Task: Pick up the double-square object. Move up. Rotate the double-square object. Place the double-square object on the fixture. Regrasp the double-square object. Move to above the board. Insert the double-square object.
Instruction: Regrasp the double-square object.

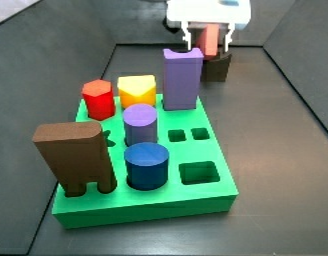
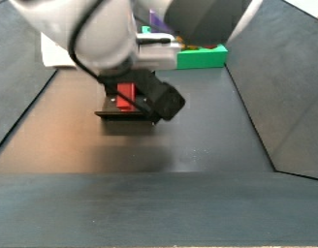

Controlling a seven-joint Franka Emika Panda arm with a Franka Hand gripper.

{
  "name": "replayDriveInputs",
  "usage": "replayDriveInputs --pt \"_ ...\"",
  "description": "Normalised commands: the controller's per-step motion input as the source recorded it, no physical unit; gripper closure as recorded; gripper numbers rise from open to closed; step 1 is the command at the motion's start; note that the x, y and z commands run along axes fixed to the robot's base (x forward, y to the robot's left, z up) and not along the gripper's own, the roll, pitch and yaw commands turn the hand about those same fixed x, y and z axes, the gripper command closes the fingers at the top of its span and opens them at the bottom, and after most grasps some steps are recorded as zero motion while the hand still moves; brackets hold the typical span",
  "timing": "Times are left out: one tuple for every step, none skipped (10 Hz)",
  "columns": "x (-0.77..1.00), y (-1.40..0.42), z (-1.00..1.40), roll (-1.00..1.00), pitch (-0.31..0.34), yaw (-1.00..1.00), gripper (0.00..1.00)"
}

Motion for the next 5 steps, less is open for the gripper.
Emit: replayDriveInputs --pt "-0.03 0.00 1.00 0.04 0.010 0.02 0.00" --pt "-0.03 0.00 1.00 0.06 0.027 0.03 0.00" --pt "-0.03 0.00 1.00 0.06 0.040 0.03 0.00" --pt "-0.03 0.00 0.84 0.05 0.069 0.02 0.00" --pt "-0.03 0.00 0.72 0.05 0.080 0.01 0.00"
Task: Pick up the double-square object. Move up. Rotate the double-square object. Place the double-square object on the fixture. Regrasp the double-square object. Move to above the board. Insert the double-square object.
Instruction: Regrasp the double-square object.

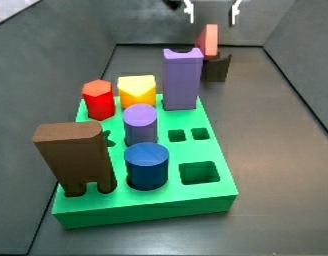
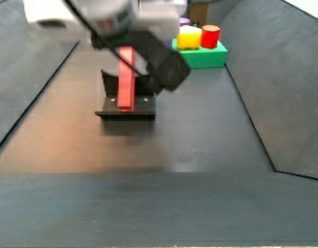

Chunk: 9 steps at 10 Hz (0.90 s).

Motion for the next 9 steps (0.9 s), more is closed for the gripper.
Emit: replayDriveInputs --pt "-0.02 0.00 0.48 0.04 0.090 -0.01 0.00" --pt "-0.02 0.01 0.22 0.04 0.085 -0.02 0.00" --pt "0.01 -1.00 0.84 1.00 0.063 0.00 0.00" --pt "0.01 -1.00 0.81 1.00 0.062 0.00 0.00" --pt "-0.01 -1.00 0.80 1.00 0.054 0.00 0.00" --pt "-0.05 -1.00 0.76 1.00 0.046 0.00 0.00" --pt "-0.07 -0.81 0.51 1.00 0.038 0.00 0.00" --pt "-0.06 -0.56 0.21 1.00 0.034 0.00 0.00" --pt "-0.03 -0.37 0.08 1.00 0.032 0.00 0.00"
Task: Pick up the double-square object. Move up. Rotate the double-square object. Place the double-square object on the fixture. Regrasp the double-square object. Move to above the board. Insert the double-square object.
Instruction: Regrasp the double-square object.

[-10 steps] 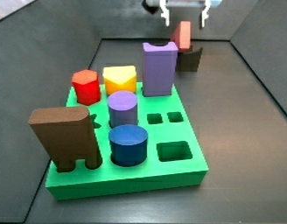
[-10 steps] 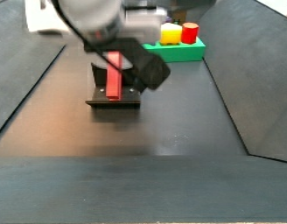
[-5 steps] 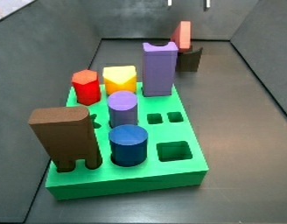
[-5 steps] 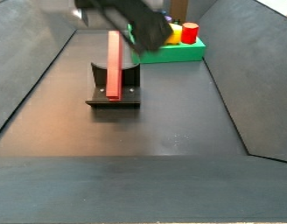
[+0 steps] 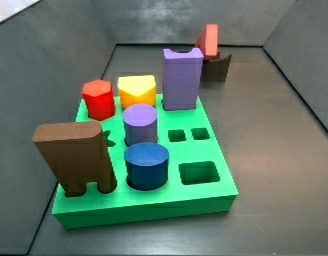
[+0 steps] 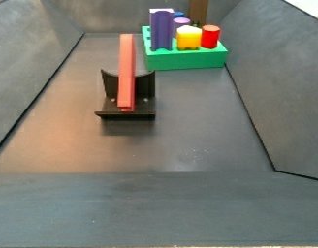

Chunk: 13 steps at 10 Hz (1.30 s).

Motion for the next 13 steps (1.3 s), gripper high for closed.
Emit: replayDriveInputs --pt "-0.02 -0.17 0.05 1.00 0.031 0.00 0.00" --pt "-0.03 -0.04 0.06 1.00 0.029 0.00 0.00" --pt "-0.02 -0.04 0.02 1.00 0.024 0.00 0.00" --pt "-0.02 -0.04 0.01 1.00 0.021 0.00 0.00" --pt "-0.02 -0.03 0.02 1.00 0.018 0.00 0.00" --pt "-0.01 -0.02 0.02 1.00 0.015 0.00 0.00" --pt "-0.01 -0.02 0.01 1.00 0.011 0.00 0.00" --pt "0.00 -0.02 0.01 1.00 0.010 0.00 0.00" --pt "0.00 -0.02 0.02 1.00 0.011 0.01 0.00" --pt "0.00 -0.02 0.01 1.00 0.016 0.01 0.00" --pt "0.01 -0.02 0.01 1.00 0.025 0.01 0.00" --pt "0.02 -0.02 0.00 1.00 0.033 0.01 0.00" --pt "0.03 -0.02 0.00 1.00 0.046 0.02 0.00"
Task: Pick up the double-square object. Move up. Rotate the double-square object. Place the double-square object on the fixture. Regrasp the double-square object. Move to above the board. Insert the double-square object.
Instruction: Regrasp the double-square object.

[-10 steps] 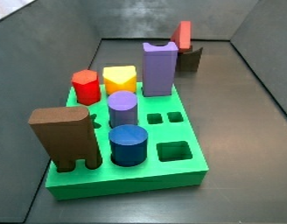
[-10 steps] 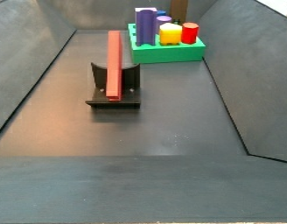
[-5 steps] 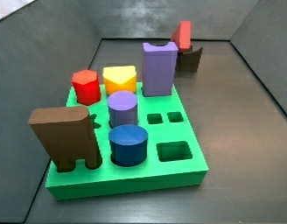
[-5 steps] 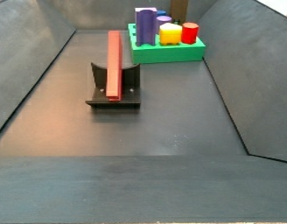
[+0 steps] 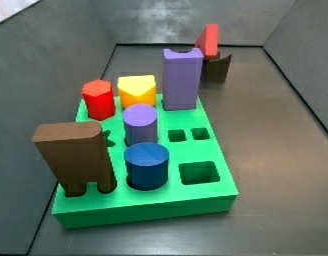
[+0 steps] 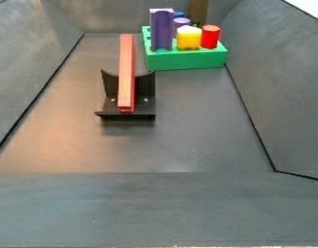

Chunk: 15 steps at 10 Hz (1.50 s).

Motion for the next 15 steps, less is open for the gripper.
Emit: replayDriveInputs --pt "0.05 -0.03 0.00 1.00 0.058 0.02 0.00" --pt "0.06 -0.03 0.00 1.00 0.074 0.03 0.00" --pt "0.07 -0.03 0.00 1.00 0.101 0.04 0.00" --pt "0.09 -0.04 0.00 1.00 0.127 0.05 0.00" --pt "0.09 -0.04 -0.01 1.00 0.155 0.07 0.00" --pt "0.09 -0.05 0.00 1.00 0.196 0.11 0.00" --pt "0.10 -0.04 -0.01 0.90 0.206 0.14 0.00" --pt "0.10 -0.05 -0.01 0.70 0.190 0.17 0.00" --pt "0.10 -0.05 -0.01 0.51 0.168 0.19 0.00" --pt "0.09 -0.04 0.00 0.30 0.132 0.21 0.00" --pt "0.08 -0.03 0.00 0.21 0.095 0.21 0.00" --pt "0.08 -0.04 0.00 0.17 0.046 0.21 0.00" --pt "0.08 -0.04 0.00 0.16 0.031 0.21 0.00" --pt "0.03 0.05 -1.00 0.21 0.030 0.23 0.00" --pt "0.04 0.05 -1.00 0.21 0.024 0.22 0.00"
